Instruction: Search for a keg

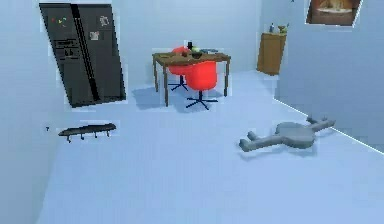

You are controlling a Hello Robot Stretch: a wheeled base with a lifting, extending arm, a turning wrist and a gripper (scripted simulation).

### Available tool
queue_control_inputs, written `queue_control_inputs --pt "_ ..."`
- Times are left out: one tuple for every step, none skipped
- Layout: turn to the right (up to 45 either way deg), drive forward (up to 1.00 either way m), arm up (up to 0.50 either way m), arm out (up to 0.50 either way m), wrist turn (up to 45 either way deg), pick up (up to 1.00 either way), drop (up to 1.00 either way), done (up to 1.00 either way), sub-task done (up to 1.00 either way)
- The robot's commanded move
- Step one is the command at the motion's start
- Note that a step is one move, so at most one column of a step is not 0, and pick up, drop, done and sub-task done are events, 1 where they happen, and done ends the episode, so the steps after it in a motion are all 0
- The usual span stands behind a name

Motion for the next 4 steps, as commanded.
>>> queue_control_inputs --pt "0.0 1.0 0.0 0.0 0.0 0.0 0.0 0.0 0.0" --pt "0.0 0.95 0.0 0.0 0.0 0.0 0.0 0.0 0.0" --pt "21.0 0.0 0.0 0.0 0.0 0.0 0.0 0.0 0.0" --pt "0.0 0.65 0.0 0.0 0.0 0.0 0.0 0.0 0.0"
